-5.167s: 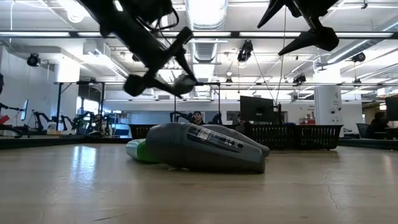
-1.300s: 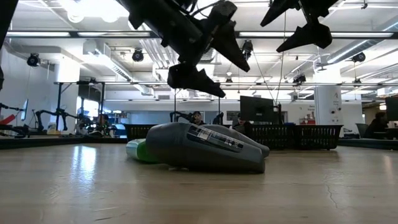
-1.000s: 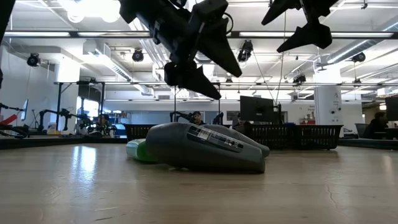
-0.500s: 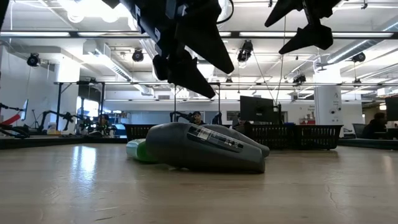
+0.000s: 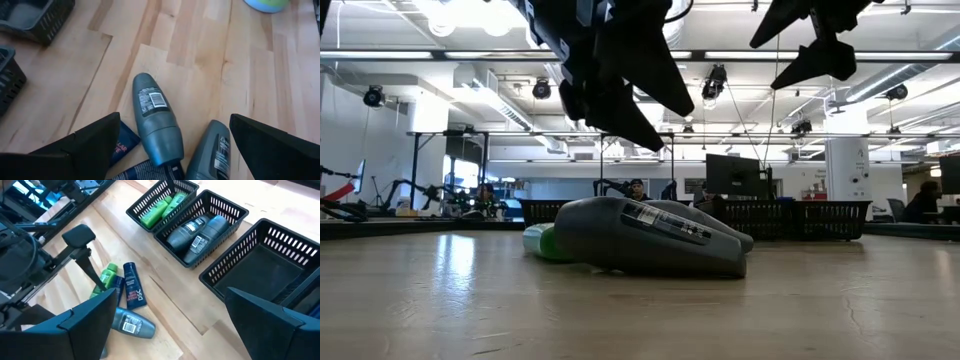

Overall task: Pick & Place Travel size toiletries
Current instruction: Put the roll-on into the center left black basket

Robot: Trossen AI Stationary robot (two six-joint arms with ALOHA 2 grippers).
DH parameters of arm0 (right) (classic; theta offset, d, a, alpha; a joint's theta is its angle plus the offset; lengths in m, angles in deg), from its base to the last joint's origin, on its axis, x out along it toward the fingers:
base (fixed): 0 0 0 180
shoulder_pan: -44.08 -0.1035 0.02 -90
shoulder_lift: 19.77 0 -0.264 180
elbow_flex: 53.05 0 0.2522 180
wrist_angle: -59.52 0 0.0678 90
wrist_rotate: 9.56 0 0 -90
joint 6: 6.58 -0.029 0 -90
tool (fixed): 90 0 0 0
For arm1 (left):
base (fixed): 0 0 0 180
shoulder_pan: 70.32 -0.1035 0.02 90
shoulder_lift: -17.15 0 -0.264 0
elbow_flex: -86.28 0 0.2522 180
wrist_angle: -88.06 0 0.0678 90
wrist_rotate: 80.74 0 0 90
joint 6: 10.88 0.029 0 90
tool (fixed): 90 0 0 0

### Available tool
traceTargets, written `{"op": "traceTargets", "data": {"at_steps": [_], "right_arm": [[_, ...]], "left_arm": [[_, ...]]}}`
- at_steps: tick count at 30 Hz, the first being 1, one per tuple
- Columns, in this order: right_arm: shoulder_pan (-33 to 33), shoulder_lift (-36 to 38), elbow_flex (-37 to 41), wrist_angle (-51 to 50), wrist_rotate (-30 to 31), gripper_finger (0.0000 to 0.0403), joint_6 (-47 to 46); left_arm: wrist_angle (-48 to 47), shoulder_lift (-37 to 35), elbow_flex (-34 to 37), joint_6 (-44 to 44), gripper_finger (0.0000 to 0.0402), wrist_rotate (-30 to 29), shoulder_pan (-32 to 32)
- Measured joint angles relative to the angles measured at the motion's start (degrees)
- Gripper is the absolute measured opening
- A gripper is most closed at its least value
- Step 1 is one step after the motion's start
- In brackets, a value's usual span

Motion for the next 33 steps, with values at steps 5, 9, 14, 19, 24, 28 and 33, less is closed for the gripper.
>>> {"op": "traceTargets", "data": {"at_steps": [5, 9, 14, 19, 24, 28, 33], "right_arm": [[0.0, 0.0, 0.0, -0.1, 0.0, 0.0364, 2.0], [0.0, 0.0, 0.0, -1.4, 0.0, 0.0364, 2.8], [0.0, 0.0, 0.0, -3.1, 0.0, 0.0364, 2.8], [0.0, 0.0, 0.0, -3.8, 0.1, 0.0363, 3.1], [0.0, 0.0, 0.0, -4.3, 0.2, 0.0364, 4.0], [0.0, 0.0, 0.0, -4.3, 0.2, 0.0363, 4.7], [0.0, 0.0, 0.0, -4.6, 0.2, 0.0364, 4.8]], "left_arm": [[0.0, 1.0, 0.0, -1.2, 0.0380, -0.5, 0.1], [0.0, 3.6, -0.2, -1.3, 0.0380, -0.4, 0.2], [0.0, 4.5, -0.7, -2.1, 0.0380, -0.8, 0.3], [0.3, 5.3, -0.9, -1.2, 0.0380, -0.5, 0.5], [0.2, 8.2, -1.8, -1.2, 0.0380, 0.1, 0.5], [-0.3, 11.2, -4.9, -1.2, 0.0380, 0.2, 0.5], [-6.8, 14.7, -10.0, -0.3, 0.0380, 0.0, 0.5]]}}
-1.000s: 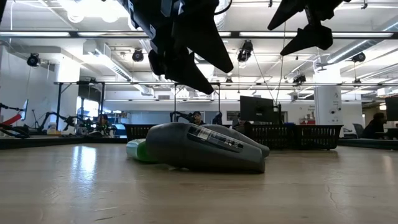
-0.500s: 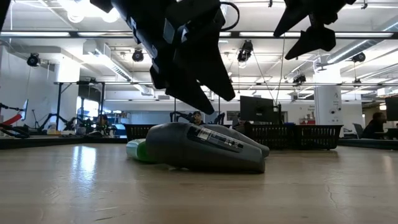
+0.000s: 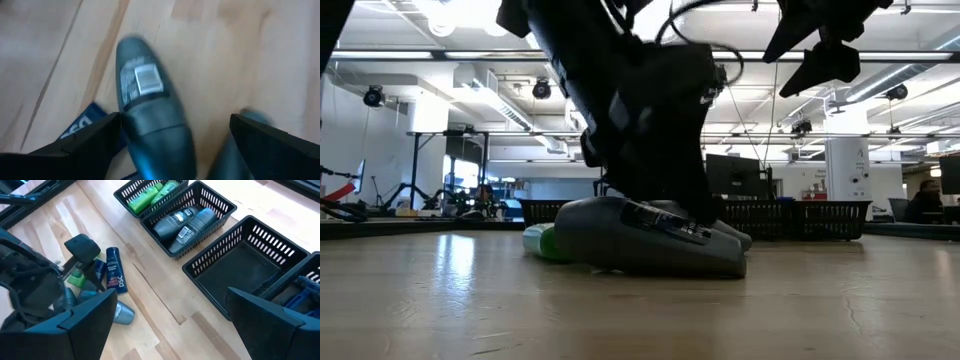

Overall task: Pick & Place Travel size toiletries
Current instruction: Put the roll-on into the center left black basket

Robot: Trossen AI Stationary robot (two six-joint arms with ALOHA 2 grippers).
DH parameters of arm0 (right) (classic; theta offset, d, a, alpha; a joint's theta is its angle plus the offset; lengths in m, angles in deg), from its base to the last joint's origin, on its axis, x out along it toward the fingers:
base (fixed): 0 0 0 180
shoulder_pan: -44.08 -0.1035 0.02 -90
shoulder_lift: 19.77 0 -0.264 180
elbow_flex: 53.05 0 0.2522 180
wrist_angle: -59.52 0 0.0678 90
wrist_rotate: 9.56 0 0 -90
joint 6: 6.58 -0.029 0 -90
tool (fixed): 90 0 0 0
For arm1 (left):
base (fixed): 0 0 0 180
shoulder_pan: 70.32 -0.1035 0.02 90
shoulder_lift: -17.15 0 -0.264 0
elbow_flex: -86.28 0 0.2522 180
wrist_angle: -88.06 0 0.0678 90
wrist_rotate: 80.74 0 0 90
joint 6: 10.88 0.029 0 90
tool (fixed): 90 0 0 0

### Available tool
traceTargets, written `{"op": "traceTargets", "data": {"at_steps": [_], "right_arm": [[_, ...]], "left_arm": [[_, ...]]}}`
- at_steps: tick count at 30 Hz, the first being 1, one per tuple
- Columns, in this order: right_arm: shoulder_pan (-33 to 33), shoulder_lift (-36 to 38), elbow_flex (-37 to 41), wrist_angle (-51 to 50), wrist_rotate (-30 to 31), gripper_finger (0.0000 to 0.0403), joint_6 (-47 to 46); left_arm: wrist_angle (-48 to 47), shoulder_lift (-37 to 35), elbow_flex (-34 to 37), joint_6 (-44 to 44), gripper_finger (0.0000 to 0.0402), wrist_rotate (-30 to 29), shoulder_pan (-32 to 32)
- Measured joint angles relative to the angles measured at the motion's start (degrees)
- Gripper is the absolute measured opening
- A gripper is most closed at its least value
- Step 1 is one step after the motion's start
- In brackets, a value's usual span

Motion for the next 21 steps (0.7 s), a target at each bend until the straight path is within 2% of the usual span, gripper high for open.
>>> {"op": "traceTargets", "data": {"at_steps": [6, 9, 16, 21], "right_arm": [[0.0, 0.0, 0.0, -1.8, 0.0, 0.0364, 0.8], [0.0, 0.0, 0.0, -2.7, 0.0, 0.0364, 0.8], [0.0, 0.0, 0.0, -3.2, 0.0, 0.0364, 1.0], [0.0, 0.0, 0.0, -5.2, 0.0, 0.0364, 1.0]], "left_arm": [[-8.2, 4.5, -5.7, -1.3, 0.0380, -1.1, 0.0], [-9.0, 5.7, -7.8, -2.5, 0.0380, -1.4, -0.1], [-9.1, 5.7, -8.3, -4.1, 0.0378, -2.2, -0.3], [-9.1, 5.7, -7.9, -5.4, 0.0349, -2.2, -0.3]]}}
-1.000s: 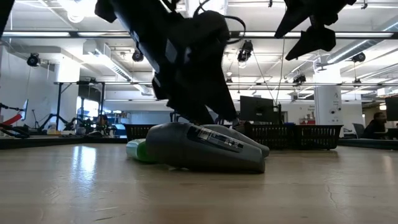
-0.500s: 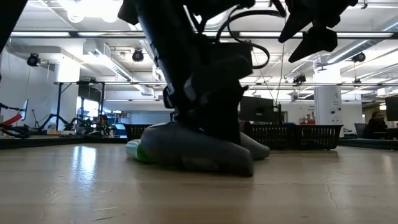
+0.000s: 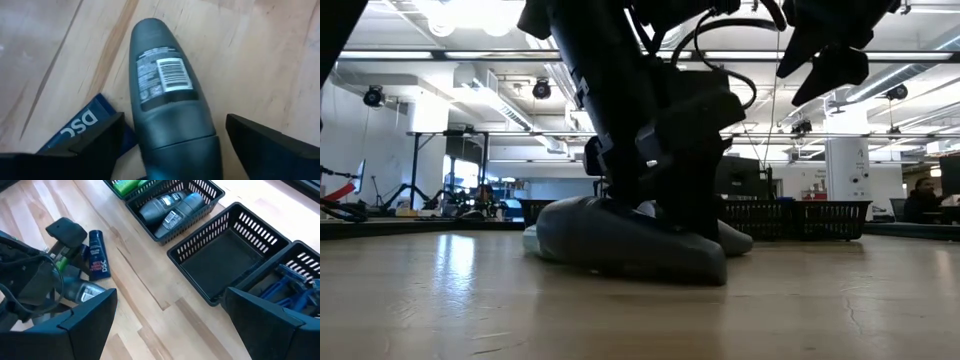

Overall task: Pick & Place Travel size toiletries
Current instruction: Put the roll-on into the center left black basket

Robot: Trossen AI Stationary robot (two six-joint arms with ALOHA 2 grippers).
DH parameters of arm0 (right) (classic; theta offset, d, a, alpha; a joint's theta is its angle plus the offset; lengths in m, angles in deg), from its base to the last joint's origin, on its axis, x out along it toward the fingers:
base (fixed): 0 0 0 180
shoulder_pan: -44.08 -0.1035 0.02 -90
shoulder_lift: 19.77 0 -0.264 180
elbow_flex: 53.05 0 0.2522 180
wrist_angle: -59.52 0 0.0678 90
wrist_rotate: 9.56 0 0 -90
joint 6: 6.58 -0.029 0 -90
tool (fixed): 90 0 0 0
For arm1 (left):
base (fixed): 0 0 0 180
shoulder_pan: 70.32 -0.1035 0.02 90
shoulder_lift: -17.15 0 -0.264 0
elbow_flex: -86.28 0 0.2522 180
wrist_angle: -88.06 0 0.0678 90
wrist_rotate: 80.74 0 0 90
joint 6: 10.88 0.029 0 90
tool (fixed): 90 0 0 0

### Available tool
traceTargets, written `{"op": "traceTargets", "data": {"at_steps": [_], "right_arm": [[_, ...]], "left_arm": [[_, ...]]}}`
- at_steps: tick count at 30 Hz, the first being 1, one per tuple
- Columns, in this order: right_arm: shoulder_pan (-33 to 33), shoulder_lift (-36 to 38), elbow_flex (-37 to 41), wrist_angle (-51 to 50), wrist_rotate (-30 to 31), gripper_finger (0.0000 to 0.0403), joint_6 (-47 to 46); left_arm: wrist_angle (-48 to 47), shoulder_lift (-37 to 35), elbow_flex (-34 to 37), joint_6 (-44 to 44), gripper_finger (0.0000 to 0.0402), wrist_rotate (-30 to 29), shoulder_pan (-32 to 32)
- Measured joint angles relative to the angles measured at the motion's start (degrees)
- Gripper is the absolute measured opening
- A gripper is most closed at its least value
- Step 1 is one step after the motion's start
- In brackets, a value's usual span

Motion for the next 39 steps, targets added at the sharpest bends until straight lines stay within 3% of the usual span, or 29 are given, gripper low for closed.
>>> {"op": "traceTargets", "data": {"at_steps": [14, 22, 25, 33, 39], "right_arm": [[0.0, 0.0, 0.0, -2.0, 0.0, 0.0363, 0.4], [0.0, 0.3, 0.0, -2.1, 0.0, 0.0363, 0.4], [0.0, 1.3, 0.0, -2.1, 0.5, 0.0363, 0.5], [0.0, 7.3, 0.0, -2.0, 6.0, 0.0363, 0.5], [0.1, 10.6, 0.0, -2.0, 8.4, 0.0364, 0.5]], "left_arm": [[1.0, 0.0, 0.5, 0.7, 0.0224, -1.5, -0.3], [-1.7, -0.3, -1.4, -0.1, 0.0217, -0.4, -0.4], [-6.5, -1.4, -3.0, -5.0, 0.0217, -1.5, -0.9], [-13.9, -7.2, -3.4, -28.9, 0.0217, -10.5, -4.6], [-12.8, -10.3, -3.4, -34.9, 0.0216, -13.0, -9.9]]}}
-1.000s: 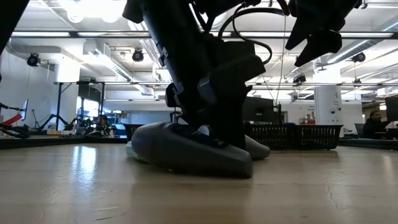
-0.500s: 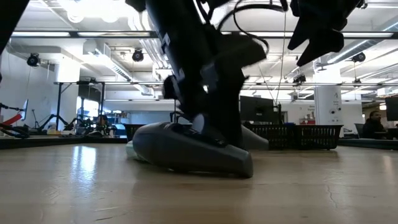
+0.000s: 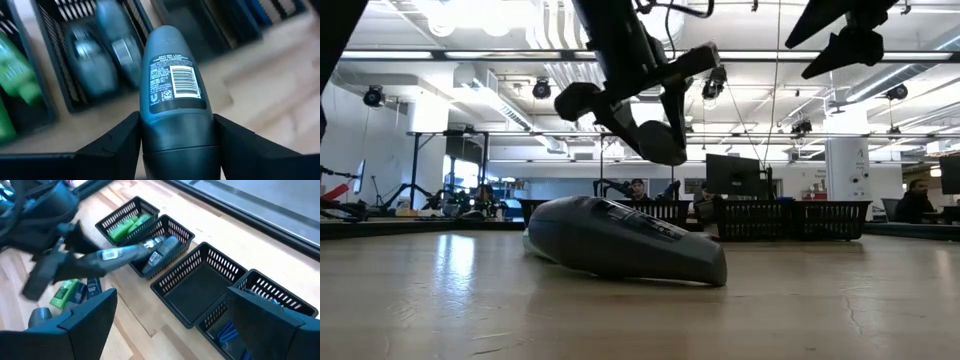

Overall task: Pick & Place Travel size toiletries
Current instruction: Put the roll-on into the center left black basket

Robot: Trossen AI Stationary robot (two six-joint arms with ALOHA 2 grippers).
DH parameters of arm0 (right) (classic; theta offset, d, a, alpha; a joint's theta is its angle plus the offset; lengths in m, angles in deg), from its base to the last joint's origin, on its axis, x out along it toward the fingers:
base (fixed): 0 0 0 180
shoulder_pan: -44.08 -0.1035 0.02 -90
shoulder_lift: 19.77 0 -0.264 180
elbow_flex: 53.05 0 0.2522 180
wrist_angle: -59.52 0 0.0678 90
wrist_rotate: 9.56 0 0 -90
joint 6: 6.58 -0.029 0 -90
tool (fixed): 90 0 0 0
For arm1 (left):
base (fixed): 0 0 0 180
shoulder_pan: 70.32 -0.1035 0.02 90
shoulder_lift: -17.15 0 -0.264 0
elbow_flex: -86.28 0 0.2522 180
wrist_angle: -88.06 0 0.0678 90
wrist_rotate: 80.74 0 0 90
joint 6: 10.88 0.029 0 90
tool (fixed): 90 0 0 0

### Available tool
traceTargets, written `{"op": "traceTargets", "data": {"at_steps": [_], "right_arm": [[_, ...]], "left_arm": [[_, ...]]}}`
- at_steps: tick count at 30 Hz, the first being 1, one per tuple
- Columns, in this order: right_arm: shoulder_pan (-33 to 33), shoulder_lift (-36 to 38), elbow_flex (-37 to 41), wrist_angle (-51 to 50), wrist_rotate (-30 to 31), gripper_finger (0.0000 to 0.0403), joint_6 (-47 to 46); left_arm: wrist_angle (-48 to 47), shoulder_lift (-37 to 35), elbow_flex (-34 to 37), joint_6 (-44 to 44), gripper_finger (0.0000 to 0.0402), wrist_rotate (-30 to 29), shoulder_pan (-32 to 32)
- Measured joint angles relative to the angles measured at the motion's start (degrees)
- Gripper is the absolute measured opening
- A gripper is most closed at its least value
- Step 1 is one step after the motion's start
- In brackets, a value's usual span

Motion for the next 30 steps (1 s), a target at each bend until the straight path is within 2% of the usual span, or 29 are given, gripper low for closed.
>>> {"op": "traceTargets", "data": {"at_steps": [5, 17, 25, 27, 30], "right_arm": [[0.0, 0.7, 0.0, -0.2, 0.4, 0.0364, -0.1], [0.0, 0.6, 0.0, -0.3, 0.4, 0.0364, -0.6], [0.0, 0.6, 0.1, -0.3, 0.4, 0.0364, -0.7], [0.0, 0.5, 0.1, -0.3, 0.4, 0.0363, -0.7], [0.0, 0.5, 0.1, -0.3, 0.4, 0.0364, -0.7]], "left_arm": [[0.3, -0.5, 0.0, 5.3, 0.0216, 0.4, -3.8], [1.4, -0.3, 2.0, 4.6, 0.0216, 5.3, -14.2], [3.8, 0.0, 5.7, 5.5, 0.0215, 11.0, -16.8], [5.6, 0.0, 6.7, 5.5, 0.0226, 11.2, -16.7], [6.9, 0.0, 7.2, 5.1, 0.0264, 11.2, -16.7]]}}
